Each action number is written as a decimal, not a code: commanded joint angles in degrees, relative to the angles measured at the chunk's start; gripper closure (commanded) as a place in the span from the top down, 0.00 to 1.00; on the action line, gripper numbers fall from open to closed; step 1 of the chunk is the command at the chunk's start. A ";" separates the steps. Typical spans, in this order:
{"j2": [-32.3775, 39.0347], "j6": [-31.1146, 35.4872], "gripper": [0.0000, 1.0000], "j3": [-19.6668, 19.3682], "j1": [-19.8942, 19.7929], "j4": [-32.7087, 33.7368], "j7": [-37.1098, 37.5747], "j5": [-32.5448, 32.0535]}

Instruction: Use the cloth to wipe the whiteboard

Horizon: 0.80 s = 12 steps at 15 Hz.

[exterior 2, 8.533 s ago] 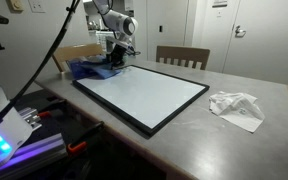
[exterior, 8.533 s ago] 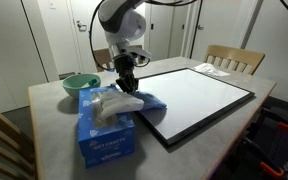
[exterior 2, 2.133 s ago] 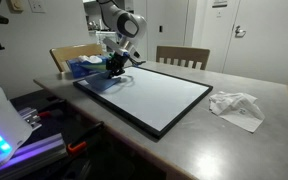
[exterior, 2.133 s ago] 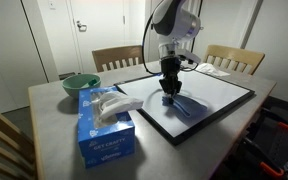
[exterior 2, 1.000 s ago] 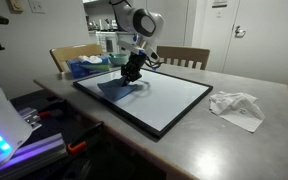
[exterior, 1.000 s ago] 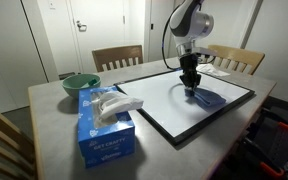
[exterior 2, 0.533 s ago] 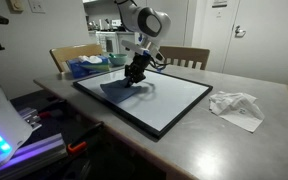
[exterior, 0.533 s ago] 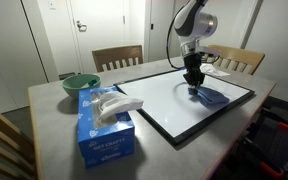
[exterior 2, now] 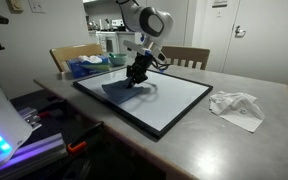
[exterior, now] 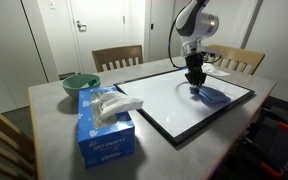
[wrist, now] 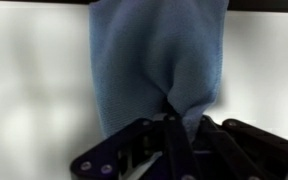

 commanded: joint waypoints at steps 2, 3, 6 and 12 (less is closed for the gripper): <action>1.54 2.54 0.02 -1.16 -2.43 -0.27 -3.55 -2.57; 1.74 2.56 0.02 -1.30 -2.82 -0.14 -4.42 -3.07; 2.36 2.37 0.02 -1.66 -4.60 0.44 -7.42 -3.99; 4.07 0.96 0.02 -3.41 -8.67 2.45 -9.89 -3.98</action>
